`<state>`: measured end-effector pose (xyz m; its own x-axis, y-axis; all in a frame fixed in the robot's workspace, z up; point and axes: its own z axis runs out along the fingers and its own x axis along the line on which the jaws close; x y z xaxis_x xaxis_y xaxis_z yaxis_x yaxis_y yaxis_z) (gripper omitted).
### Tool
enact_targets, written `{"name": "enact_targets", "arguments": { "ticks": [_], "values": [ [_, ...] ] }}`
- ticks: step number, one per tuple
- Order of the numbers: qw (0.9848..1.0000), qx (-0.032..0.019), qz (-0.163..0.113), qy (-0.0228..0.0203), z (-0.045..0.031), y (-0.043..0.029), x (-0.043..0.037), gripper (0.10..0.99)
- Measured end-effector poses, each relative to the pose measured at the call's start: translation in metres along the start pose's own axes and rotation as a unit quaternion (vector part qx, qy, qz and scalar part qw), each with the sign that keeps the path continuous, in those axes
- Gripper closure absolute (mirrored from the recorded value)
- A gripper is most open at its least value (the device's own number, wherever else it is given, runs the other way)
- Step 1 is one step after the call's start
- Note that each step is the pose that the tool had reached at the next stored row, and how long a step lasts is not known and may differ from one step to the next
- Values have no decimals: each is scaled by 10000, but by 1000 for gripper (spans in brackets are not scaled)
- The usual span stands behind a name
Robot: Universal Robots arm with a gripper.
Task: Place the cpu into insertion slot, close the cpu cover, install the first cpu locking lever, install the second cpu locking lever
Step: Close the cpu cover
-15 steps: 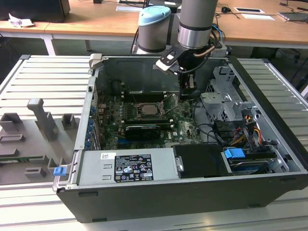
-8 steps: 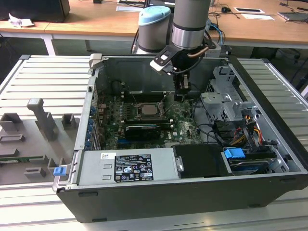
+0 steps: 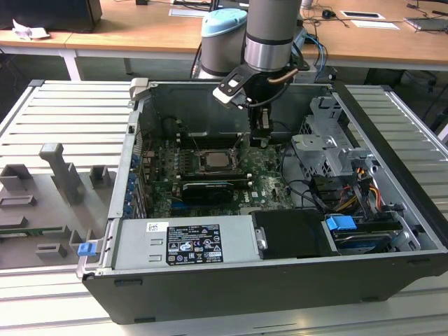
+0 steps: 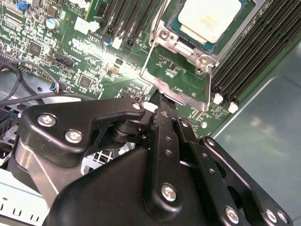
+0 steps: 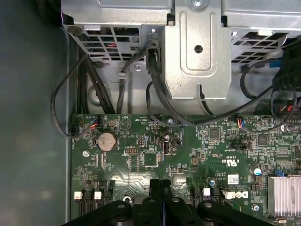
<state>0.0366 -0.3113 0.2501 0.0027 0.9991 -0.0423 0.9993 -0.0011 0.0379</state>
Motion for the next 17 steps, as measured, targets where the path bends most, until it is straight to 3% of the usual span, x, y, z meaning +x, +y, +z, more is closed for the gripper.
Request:
{"name": "enact_targets", "arguments": {
  "ticks": [17],
  "values": [
    [10000, 0, 0, 0, -2, -60, 0, 980]
  ]
}}
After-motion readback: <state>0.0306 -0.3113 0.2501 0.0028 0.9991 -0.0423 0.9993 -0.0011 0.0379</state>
